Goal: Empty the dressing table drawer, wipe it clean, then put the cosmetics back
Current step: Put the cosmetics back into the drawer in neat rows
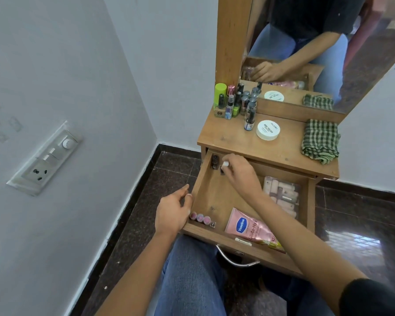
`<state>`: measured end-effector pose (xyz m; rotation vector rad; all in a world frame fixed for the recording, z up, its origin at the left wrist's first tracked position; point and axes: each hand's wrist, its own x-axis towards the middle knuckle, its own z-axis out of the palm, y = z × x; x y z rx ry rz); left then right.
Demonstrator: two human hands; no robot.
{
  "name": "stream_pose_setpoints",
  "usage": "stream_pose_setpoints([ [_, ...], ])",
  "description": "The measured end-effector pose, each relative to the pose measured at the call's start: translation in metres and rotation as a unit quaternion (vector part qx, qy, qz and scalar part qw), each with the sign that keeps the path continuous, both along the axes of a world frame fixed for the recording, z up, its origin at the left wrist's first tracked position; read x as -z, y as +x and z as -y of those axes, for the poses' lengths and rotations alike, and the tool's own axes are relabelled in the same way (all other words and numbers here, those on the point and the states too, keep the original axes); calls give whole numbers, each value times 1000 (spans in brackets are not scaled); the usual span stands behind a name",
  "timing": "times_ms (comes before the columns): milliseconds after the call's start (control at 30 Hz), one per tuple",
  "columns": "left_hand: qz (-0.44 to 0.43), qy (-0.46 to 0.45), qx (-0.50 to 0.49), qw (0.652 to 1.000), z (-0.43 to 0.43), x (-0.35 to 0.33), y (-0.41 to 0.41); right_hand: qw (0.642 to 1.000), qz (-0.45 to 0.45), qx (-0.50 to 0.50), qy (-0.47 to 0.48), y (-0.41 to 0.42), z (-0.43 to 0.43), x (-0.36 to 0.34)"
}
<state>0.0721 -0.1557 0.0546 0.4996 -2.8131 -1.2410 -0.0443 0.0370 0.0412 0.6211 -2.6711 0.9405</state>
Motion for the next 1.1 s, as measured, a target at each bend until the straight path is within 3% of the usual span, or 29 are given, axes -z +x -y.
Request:
stream_pose_setpoints([
  [100,-2,1,1,1000,1,1,0,998,63,29,-3,-2,3,22],
  [233,1,10,1,1000,2,2,0,989,103,62,-83,0,9,36],
  [467,-11,25,0,1000,2,5,0,947,202,161,-190,2,15,55],
  [800,-9,16,2,1000,3,7,-1,901,218,272,-257,-18,48,62],
  [1100,-11,15,4,1000,4,9,-1,888,248,305,-239,-25,53,66],
])
